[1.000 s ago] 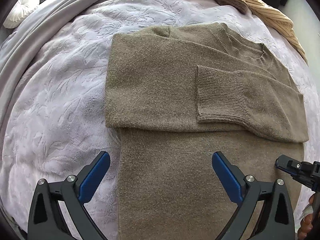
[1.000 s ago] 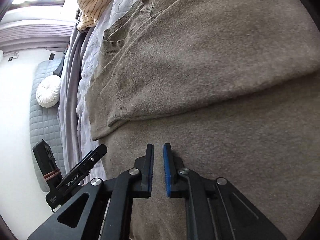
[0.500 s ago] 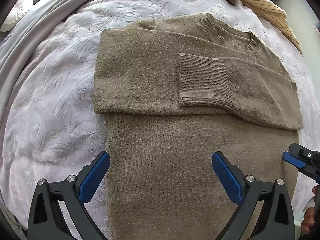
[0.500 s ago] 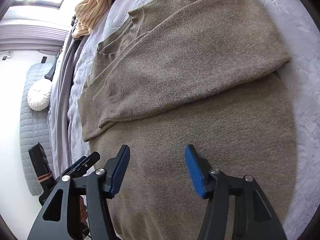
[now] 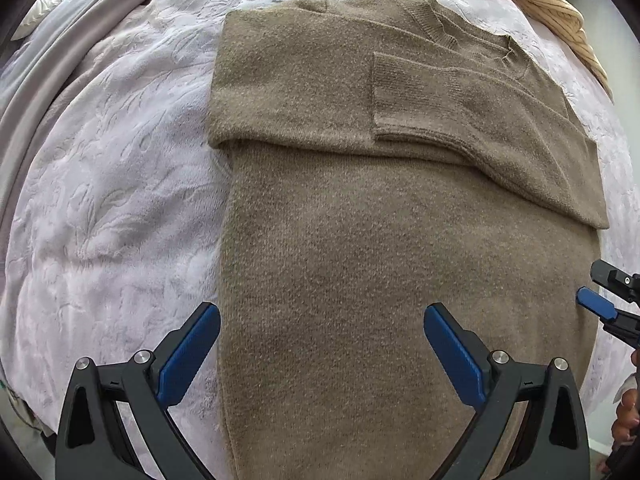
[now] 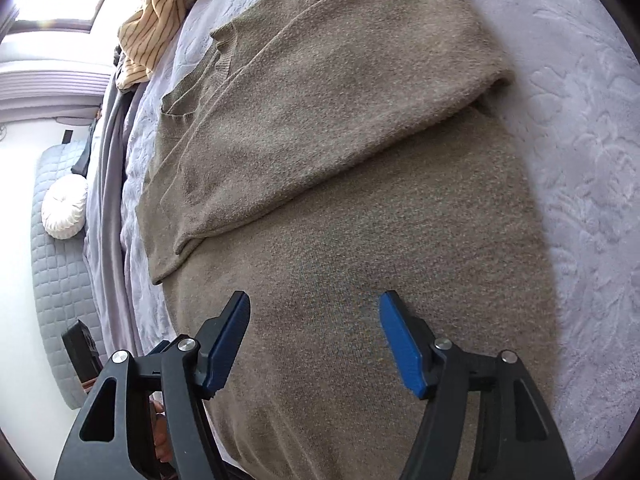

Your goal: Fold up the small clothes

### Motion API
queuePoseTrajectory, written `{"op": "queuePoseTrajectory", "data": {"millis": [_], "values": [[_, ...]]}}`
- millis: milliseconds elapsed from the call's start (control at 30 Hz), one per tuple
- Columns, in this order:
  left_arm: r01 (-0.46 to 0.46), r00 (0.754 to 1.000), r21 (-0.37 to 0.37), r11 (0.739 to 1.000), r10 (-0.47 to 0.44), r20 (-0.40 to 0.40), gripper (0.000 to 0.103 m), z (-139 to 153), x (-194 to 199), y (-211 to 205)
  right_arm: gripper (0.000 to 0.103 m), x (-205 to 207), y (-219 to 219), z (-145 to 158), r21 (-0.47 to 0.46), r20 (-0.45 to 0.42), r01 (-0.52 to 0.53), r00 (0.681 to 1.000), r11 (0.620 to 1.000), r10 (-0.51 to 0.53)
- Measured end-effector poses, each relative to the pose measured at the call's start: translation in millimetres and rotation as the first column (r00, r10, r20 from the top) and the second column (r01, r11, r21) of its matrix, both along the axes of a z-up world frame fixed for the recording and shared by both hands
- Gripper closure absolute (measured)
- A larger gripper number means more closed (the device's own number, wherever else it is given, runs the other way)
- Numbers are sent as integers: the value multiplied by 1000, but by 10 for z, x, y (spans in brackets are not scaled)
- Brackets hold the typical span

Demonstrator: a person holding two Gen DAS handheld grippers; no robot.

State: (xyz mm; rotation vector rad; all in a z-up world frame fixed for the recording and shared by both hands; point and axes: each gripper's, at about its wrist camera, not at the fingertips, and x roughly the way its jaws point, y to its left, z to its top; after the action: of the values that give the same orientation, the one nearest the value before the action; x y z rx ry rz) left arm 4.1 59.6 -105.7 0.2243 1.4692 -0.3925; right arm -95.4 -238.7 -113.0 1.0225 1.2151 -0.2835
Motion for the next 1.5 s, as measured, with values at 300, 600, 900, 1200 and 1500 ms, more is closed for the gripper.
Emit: {"op": "queuePoseTrajectory", "data": {"millis": [300, 600, 900, 1200, 1500], "values": [[58, 998, 31, 998, -57, -26, 2, 204, -527, 137, 26, -330, 8, 180, -21, -51, -9, 999, 1000, 8], [108, 994, 21, 994, -108, -8, 2, 540, -887, 71, 26, -736, 147, 349, 16, -67, 11, 998, 1000, -10], [148, 989, 30, 989, -147, -31, 2, 666, -938, 129, 26, -944, 196, 433, 38, -90, 49, 995, 998, -46], [137, 990, 42, 990, -136, -29, 2, 658, -798, 180, 26, -826, 281, 428, 45, -97, 14, 995, 999, -10], [139, 989, 62, 988, -135, -67, 2, 526, -817, 171, 26, -822, 331, 387, 54, -108, -4, 994, 999, 10]]}}
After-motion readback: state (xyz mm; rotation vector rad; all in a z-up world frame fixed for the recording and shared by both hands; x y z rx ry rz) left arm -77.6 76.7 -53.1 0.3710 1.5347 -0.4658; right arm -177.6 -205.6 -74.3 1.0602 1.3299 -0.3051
